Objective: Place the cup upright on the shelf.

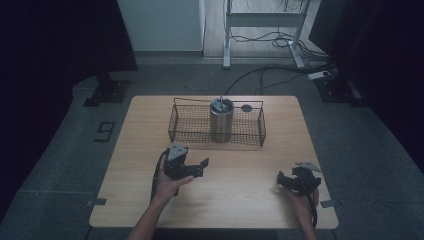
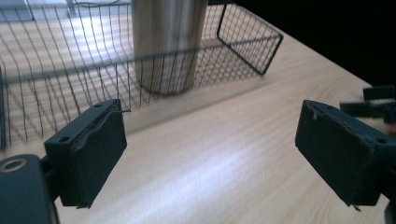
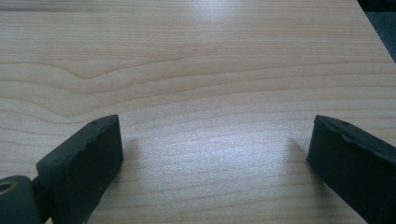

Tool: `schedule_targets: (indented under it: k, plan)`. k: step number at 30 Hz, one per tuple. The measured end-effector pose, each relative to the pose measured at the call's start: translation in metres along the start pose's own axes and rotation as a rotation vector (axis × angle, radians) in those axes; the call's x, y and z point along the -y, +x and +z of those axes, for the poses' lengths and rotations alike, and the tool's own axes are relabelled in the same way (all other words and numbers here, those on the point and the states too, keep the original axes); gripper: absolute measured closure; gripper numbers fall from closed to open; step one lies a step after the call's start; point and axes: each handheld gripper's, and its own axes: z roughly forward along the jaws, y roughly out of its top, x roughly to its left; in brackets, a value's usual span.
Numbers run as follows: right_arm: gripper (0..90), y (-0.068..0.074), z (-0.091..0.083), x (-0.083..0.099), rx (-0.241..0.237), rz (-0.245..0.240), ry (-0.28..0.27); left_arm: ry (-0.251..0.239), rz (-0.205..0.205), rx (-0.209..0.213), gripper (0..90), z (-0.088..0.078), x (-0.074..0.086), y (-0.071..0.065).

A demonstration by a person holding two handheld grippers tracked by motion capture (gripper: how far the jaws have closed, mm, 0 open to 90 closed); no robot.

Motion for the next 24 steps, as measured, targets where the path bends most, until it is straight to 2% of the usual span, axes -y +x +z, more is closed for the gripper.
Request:
schedule_targets:
  k: [11, 20, 24]
  plan:
    - [3.1, 0.0, 0.0, 0.0, 0.0, -0.001, 0.0, 0.088, -0.004, -0.023, 9.4, -0.001, 0.039, 0.014]
    - [3.1, 0.0, 0.0, 0.0, 0.0, -0.001, 0.0, 0.138, -0.011, -0.041, 11.4, 0.003, 0.048, 0.018]
    - [3.1, 0.0, 0.0, 0.0, 0.0, -0.001, 0.0, 0.143, -0.022, -0.04, 12.2, 0.002, 0.048, 0.019]
